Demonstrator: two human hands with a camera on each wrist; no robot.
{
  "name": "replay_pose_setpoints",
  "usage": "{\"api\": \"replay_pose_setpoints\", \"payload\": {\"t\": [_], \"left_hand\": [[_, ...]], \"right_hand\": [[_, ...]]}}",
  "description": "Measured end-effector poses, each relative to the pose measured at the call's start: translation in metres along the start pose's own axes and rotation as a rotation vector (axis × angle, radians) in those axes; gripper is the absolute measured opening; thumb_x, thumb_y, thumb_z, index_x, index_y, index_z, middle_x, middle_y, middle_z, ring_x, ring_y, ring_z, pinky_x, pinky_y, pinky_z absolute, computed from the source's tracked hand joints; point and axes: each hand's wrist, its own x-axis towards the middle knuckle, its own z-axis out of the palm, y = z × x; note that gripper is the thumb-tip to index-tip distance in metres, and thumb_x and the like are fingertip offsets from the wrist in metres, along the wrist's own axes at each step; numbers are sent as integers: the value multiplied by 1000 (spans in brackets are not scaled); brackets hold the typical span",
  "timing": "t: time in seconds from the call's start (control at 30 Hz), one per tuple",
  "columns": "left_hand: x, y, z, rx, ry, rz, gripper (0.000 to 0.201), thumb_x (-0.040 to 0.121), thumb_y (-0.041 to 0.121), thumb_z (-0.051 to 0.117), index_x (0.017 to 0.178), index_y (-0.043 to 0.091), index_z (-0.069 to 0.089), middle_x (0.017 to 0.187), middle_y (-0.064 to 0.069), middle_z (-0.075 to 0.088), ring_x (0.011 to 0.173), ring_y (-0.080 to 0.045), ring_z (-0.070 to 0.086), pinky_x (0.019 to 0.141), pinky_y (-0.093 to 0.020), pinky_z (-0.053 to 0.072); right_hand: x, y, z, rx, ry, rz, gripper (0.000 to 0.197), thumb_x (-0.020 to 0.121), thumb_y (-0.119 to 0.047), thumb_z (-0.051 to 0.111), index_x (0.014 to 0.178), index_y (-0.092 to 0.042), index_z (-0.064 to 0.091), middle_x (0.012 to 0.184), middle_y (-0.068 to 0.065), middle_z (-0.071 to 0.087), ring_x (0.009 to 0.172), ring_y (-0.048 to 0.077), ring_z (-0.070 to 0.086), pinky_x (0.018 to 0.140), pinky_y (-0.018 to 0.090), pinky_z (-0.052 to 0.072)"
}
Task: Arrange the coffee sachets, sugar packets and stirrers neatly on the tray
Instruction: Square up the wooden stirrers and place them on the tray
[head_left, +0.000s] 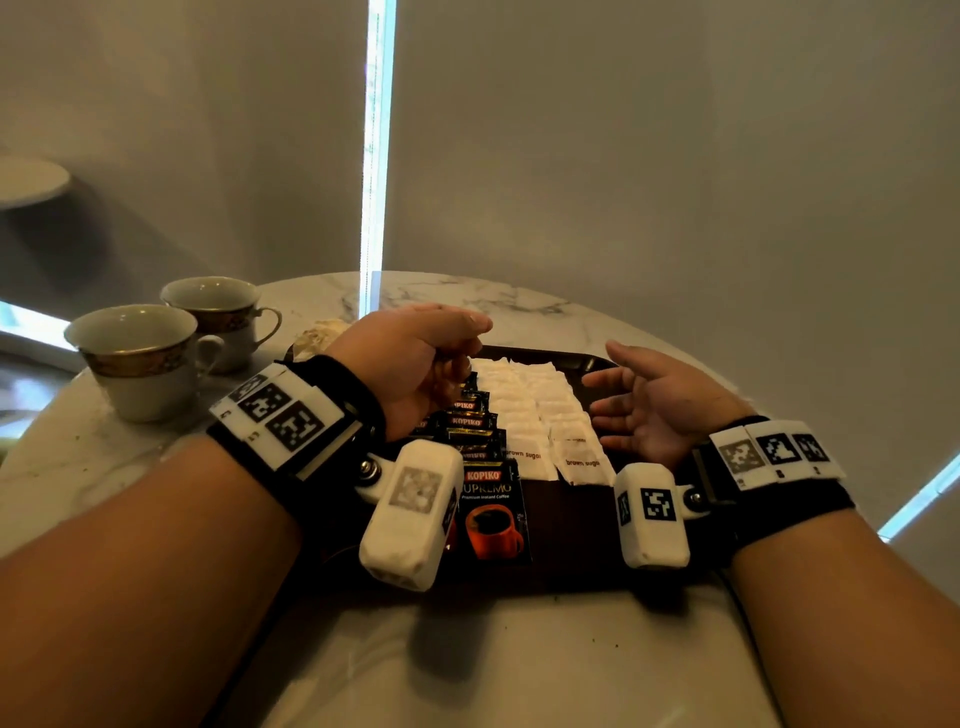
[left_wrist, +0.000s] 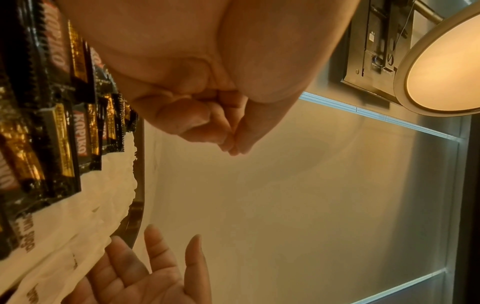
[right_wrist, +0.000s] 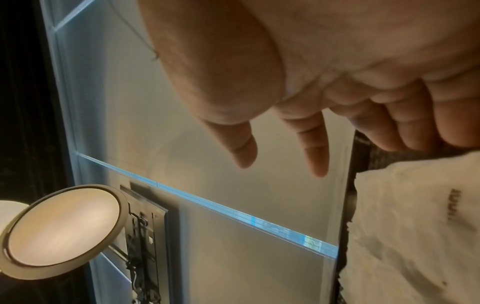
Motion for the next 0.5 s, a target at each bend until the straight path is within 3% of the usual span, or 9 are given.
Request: {"api": "replay_pose_setpoints", "payload": {"t": [0.1,0.17,0.27,0.37,0.5], "left_hand": [[0,1,-2,-27,35,-17,27,91,17,68,115,5,67,72,2,59,59,-8,51,47,-18,41],[0,2,-3,-31,43,-26,30,91,18,68,118,4,68,73,2,59,60,-8,50,47,-17,42],[1,0,-2,-34,56,-25,31,92,18,67,119,4,67,78,0,60,63,-9,51,46,-18,42],[2,0,-4,-46,55,-22,30,91,16,67,119,3,66,79,0,60,64,-10,50,47,-19,42],[5,0,-6,-86,55,-21,23,91,14,67,111,4,69,79,-1,60,62,-9,51,45,-19,40]], "right_hand": [[6,-8,9,-31,-8,68,62,94,-62,49,119,-7,60,124,21,61,103,31,62,79,42,52],[14,-18,13,-115,-14,123,70,90,-67,49,125,-7,58,129,24,59,112,36,60,91,47,52],[28,-33,19,-246,5,178,82,89,-73,44,138,-7,50,147,27,43,134,41,43,111,52,36],[42,-41,28,-276,10,189,89,88,-74,43,145,-5,42,145,26,47,131,41,48,112,54,36],[61,-47,35,-341,56,173,93,85,-75,48,142,-3,43,135,23,55,122,39,55,108,53,41]]}}
